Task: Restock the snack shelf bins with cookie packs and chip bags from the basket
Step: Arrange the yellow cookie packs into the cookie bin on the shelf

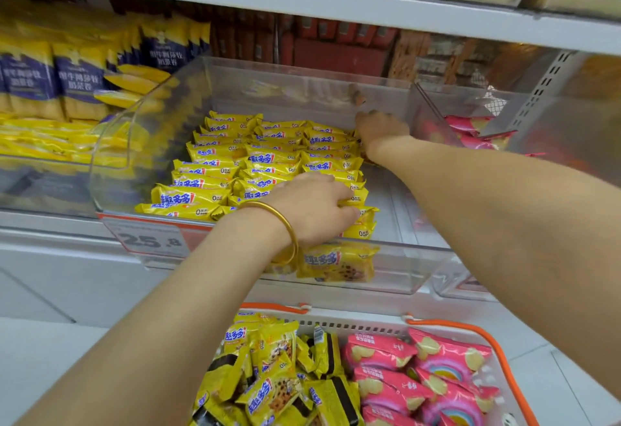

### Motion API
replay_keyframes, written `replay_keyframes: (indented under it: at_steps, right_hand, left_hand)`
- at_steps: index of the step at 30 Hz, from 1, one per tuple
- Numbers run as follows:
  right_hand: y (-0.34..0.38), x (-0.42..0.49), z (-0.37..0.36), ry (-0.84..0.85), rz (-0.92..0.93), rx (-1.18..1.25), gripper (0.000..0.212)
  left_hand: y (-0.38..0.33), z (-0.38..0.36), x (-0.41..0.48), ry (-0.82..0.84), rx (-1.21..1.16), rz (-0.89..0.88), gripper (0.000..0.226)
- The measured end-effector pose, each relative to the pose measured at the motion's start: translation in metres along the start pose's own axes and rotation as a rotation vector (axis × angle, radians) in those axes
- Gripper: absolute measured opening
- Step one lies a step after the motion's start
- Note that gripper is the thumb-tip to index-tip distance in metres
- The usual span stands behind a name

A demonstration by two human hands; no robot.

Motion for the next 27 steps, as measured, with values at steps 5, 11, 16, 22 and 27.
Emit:
replay_keyframes:
  at_steps: [5, 11, 16, 22, 27]
  right_hand:
    - [0.005, -0.016, 0.034, 0.127, 0.041, 0.042, 0.049]
    - [-0.035, -0.148, 0.133, -0.219, 0.251, 0.465, 0.031]
    - [-0.060, -0.264, 0.061, 0.136, 0.384, 0.692, 0.029]
    - [-0.019, -0.324, -0.148, 0.706, 0.469, 0.359, 0.028]
    - [0.000, -0.362, -0.224, 0.840, 0.477, 0.276, 0.047]
  left_hand:
    - [0.001, 0.006, 0.001, -0.068, 0.001, -0.028, 0.040]
    - [-0.046, 0.059, -0.041, -0.578, 0.187, -0.222, 0.047]
    - [-0.103, 0.025, -0.093, -0.599, 0.253, -0.387, 0.025]
    - [-0.105, -0.067, -0.091, -0.206, 0.173, -0.317, 0.035]
    - [-0.094, -0.105, -0.084, -0.048, 0.171, -0.252, 0.023]
Point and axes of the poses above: each hand's wrist, its own x-axis towards the middle knuckle, its own z-axis out of the back of the hand, y = z × x, the point moved 10 cm from there along x, towards the middle knuckle, and after that the axes turned 10 degrees about -z, right-handed, at the moved point
